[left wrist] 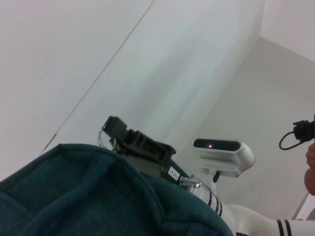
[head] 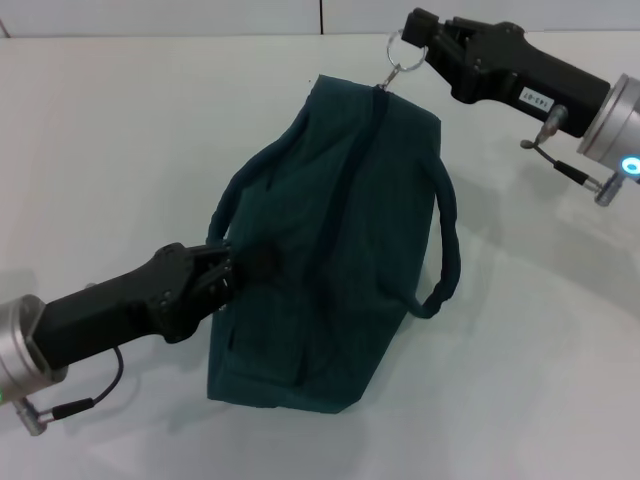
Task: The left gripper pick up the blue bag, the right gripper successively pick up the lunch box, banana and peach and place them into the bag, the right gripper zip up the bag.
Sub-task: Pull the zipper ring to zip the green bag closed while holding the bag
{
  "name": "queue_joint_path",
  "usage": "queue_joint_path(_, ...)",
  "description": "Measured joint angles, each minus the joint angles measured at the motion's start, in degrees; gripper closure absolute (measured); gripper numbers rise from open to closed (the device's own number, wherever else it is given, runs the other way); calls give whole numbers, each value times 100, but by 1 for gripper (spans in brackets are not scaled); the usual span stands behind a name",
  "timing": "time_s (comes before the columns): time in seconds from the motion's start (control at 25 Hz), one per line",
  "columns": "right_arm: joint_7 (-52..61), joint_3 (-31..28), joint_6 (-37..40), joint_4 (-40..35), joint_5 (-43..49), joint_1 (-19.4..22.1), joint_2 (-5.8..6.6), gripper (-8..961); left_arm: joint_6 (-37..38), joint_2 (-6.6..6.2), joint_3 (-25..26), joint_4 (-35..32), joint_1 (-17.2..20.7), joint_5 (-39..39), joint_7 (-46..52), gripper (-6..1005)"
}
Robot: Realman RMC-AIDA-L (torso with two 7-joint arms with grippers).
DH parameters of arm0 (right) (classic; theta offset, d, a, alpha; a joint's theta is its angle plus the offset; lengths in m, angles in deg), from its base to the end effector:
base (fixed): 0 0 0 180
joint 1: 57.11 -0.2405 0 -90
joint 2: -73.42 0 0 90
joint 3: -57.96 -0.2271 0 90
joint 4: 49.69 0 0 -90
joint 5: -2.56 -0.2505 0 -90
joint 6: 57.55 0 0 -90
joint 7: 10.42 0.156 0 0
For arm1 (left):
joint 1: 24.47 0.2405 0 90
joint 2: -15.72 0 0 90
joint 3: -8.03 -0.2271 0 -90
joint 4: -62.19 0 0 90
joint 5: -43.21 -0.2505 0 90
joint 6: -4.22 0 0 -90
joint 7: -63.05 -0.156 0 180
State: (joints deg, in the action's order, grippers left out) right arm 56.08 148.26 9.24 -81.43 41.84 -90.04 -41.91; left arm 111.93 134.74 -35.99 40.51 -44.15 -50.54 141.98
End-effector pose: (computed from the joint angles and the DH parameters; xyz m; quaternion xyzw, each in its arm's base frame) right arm 0.1559 0.4084 -0.0285 -0.8473 0.1965 0.4488 0.2050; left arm -0.2686 0.2580 -0.0116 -0.8251 -0.3140 -0.4693 0.0201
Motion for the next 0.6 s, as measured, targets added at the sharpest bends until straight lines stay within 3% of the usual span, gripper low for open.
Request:
queue_joint_path(0.4, -16, -6, 281, 53, -2, 115, 0, 945, 2, 23, 157, 8, -14, 45, -1, 895)
queue_joint_path(0.6, -75, -161, 584, 25, -3, 315, 9, 945, -49, 44, 954, 144, 6, 108, 66, 863)
